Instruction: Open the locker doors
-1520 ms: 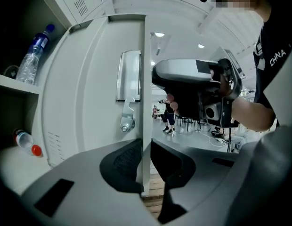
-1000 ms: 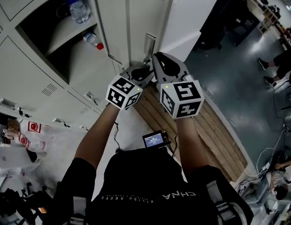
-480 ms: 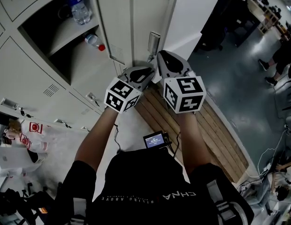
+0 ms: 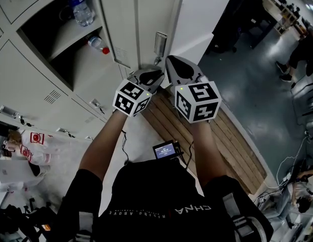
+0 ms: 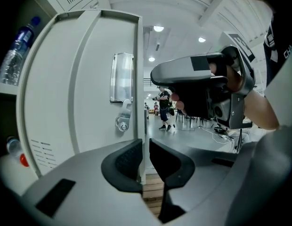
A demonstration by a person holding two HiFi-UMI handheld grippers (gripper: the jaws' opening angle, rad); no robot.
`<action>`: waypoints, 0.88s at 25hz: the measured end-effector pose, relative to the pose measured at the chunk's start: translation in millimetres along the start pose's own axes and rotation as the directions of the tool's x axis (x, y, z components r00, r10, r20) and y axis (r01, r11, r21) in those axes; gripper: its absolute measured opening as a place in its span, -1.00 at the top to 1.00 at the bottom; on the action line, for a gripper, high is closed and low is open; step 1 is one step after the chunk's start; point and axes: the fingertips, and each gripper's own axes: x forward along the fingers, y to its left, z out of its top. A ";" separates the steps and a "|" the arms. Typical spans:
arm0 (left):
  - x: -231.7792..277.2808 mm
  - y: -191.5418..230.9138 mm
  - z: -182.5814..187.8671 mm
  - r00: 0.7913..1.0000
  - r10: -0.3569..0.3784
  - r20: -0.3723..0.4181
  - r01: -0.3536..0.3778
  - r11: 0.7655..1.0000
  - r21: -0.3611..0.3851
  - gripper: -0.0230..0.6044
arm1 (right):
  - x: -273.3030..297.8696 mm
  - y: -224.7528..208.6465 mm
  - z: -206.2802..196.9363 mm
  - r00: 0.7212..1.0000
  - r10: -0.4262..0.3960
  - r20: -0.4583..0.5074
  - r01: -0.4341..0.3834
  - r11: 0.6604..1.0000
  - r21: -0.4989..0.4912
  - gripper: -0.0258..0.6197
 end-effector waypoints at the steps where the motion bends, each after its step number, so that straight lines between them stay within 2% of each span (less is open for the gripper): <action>1: -2.3 -0.3 0.4 1.000 0.003 0.004 -0.003 1.000 -0.002 0.74 | 0.0 2.1 0.0 1.000 0.010 0.000 -0.010 1.000 0.000 0.81; 8: -41.3 9.6 5.1 0.996 0.079 0.040 -0.079 0.997 -0.007 0.74 | 7.5 37.2 3.8 0.988 0.149 0.027 -0.149 0.989 0.007 0.82; 11: -71.1 26.1 5.7 0.987 0.147 0.068 -0.143 0.988 -0.058 0.74 | 16.4 58.6 1.9 0.979 0.203 0.022 -0.203 0.979 -0.001 0.82; 14: -109.1 49.9 1.7 0.967 0.233 0.104 -0.215 0.964 -0.156 0.76 | 27.4 80.7 -1.4 0.968 0.249 0.018 -0.249 0.969 0.000 0.82; 17: -149.2 69.3 -5.6 0.940 0.319 0.123 -0.289 0.933 -0.215 0.80 | 38.6 100.1 -3.4 0.959 0.283 0.018 -0.283 0.959 0.008 0.82; 22: -200.5 84.0 -21.7 0.900 0.416 0.133 -0.363 0.881 -0.303 0.86 | 49.6 129.8 -12.2 0.945 0.329 0.000 -0.328 0.944 0.013 0.82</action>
